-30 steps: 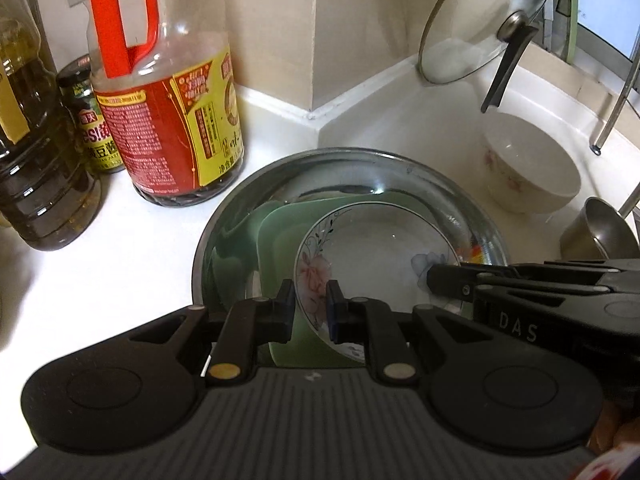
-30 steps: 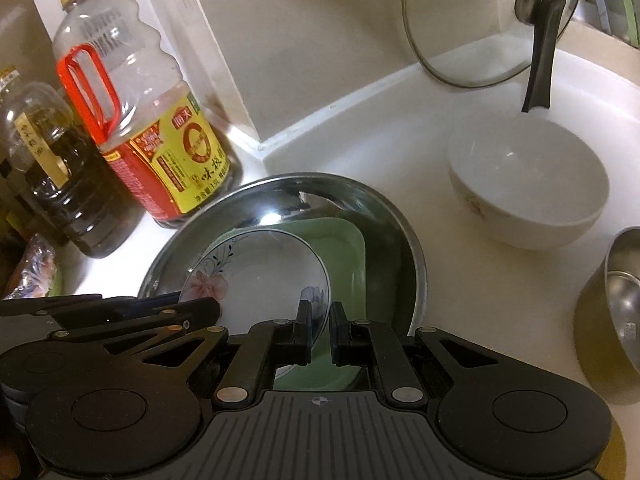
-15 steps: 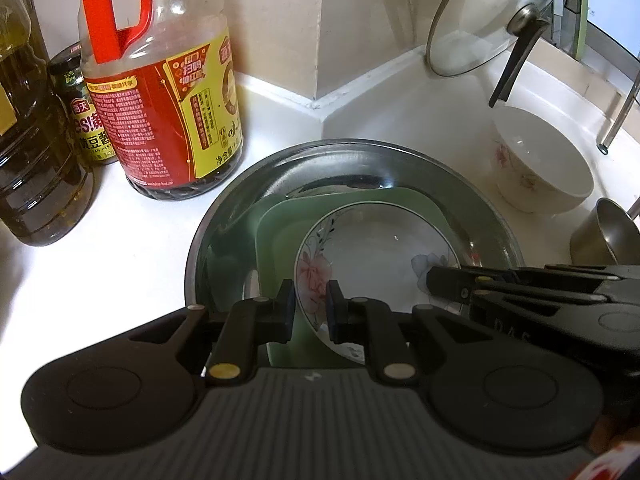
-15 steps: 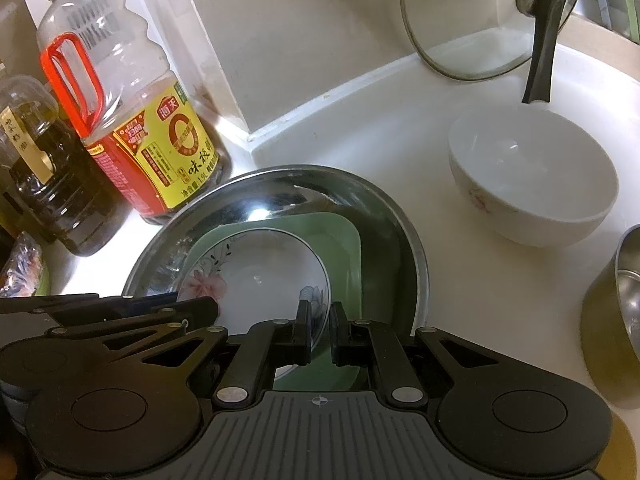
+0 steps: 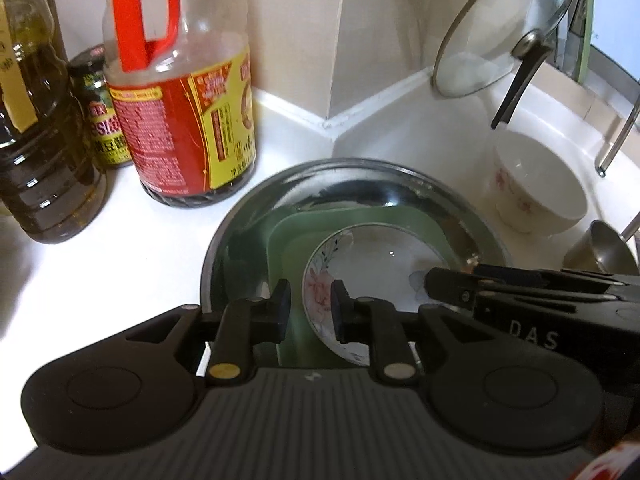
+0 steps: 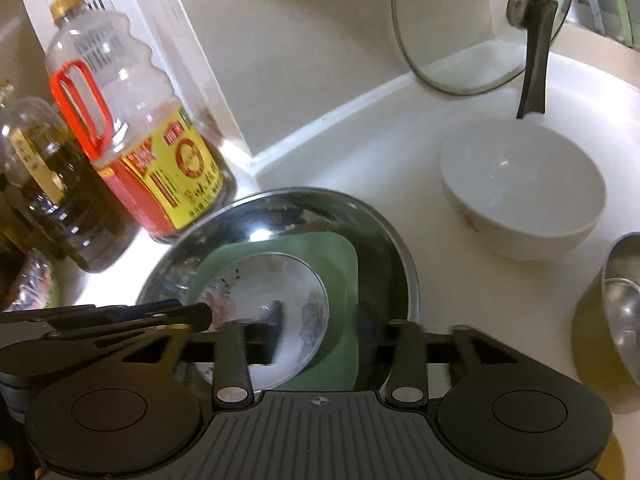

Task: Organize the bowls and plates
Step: 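Open both grippers and pull back from the basin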

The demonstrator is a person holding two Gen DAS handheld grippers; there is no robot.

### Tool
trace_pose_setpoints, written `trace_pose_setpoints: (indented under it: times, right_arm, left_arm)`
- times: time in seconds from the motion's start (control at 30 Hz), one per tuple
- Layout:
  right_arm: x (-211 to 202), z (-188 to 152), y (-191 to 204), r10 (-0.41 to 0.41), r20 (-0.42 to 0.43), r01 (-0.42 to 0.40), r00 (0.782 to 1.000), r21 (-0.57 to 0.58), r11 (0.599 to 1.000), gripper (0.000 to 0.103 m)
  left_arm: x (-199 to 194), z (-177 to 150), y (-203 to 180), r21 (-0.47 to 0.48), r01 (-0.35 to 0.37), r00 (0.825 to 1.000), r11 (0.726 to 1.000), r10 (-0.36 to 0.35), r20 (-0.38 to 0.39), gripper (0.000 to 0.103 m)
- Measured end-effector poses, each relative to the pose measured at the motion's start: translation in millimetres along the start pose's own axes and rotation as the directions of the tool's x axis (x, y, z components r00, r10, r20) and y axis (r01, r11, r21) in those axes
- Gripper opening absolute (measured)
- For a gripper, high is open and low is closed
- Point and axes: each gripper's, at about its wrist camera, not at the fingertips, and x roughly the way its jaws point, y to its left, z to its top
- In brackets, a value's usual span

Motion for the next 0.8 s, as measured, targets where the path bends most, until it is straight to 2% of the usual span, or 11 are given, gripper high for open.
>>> trace_pose_setpoints:
  times: [0.3,0.53,0.8]
  right_arm:
    - [-52.1,-7.8,-9.6,0.075,0.072,-0.076,0.995,0.015,0.997,0.05]
    - [-100.7,-27.4,-28.5,0.092,0.114,-0.097,0.989,0.037,0.995,0.051]
    - [-145.7,-61.9,-51.7,0.093,0.117,-0.101,0.989,0.065,0.993,0.053]
  left_arm:
    - [-51.7,-8.0,-9.2,0.036,0.018,0.998,0.999,-0.02,0.066,0.025]
    - [-89.3,-31.9,-25.8,0.055,0.048,0.996,0.997,-0.052,0.071,0.028]
    - [-119.4,-62.3,-54.5,0.073,0.071,0.995,0.995,-0.075,0.063,0.029]
